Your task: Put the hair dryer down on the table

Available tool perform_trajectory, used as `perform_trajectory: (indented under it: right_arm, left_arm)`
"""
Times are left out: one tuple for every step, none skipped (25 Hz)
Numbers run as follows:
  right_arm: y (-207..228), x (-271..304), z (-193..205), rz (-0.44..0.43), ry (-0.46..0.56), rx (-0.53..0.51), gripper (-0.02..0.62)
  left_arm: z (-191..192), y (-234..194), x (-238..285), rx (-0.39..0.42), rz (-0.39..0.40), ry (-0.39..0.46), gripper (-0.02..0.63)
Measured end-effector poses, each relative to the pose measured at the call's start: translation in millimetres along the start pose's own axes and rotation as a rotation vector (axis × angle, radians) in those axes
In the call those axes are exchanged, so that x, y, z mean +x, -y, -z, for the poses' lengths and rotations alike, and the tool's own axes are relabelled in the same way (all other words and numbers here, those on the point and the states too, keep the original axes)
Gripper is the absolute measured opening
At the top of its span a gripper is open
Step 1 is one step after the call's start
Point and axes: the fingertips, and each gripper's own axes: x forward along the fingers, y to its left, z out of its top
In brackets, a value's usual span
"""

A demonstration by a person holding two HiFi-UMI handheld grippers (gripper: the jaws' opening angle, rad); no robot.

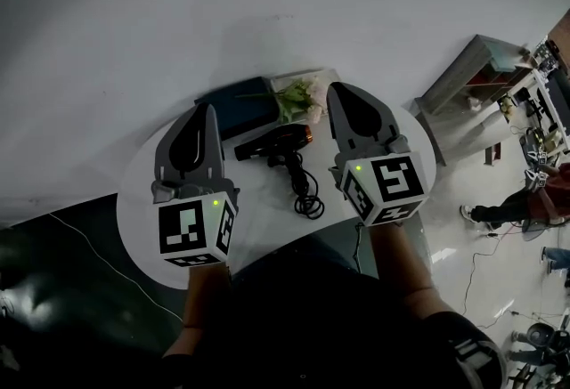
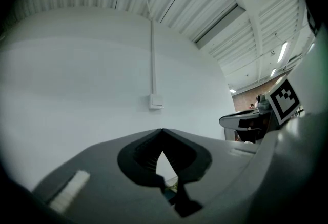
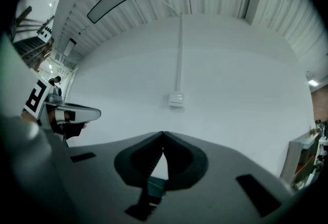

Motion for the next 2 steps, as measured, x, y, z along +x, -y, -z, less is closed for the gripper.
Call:
perform_trajectory:
  right_arm:
    - [-0.2, 0.3, -0.5, 0.0, 0.0, -0.003, 0.014]
    - [-0.4, 0.6, -1.0, 0.0, 0.0, -0.006, 0.014]
  left_arm:
    - [-0.2, -1.6, -0.2, 0.002, -0.004, 0.001, 0.012]
    - [-0.4, -3.3, -0.3, 0.004, -0.007, 0.001, 0.012]
